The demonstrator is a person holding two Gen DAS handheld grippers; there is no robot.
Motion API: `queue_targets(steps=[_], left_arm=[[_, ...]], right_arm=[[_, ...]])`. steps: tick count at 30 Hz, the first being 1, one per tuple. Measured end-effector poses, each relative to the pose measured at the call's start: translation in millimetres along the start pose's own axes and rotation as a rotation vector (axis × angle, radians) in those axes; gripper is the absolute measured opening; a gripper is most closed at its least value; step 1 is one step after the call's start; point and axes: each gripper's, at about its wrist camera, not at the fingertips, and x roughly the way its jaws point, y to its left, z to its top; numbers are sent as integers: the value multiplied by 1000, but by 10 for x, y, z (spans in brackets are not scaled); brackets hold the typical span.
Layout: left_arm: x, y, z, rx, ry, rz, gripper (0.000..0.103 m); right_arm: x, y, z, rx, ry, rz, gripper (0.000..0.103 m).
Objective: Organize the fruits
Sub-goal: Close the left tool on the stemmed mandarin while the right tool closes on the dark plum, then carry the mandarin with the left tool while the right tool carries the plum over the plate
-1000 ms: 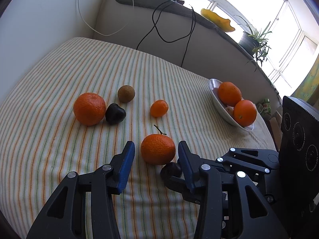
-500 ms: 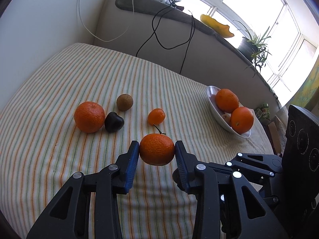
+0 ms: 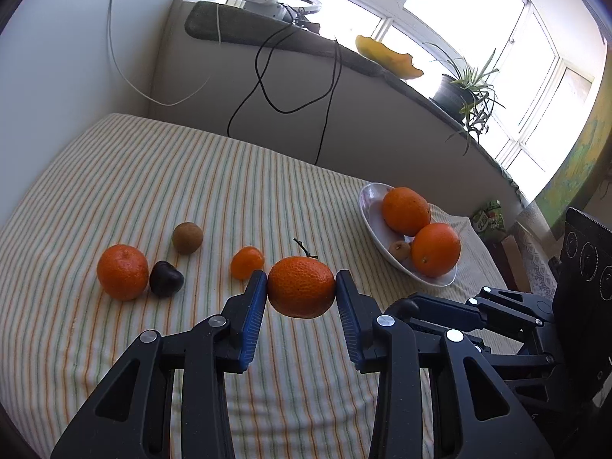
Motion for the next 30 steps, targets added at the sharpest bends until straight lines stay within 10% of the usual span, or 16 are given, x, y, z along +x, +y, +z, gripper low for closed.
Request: queue_targets(steps=[30], left_arm=[[901,-710,568,99,48,-87,35]], right_arm=[[-283,-919,104,117,-60,-170,23]])
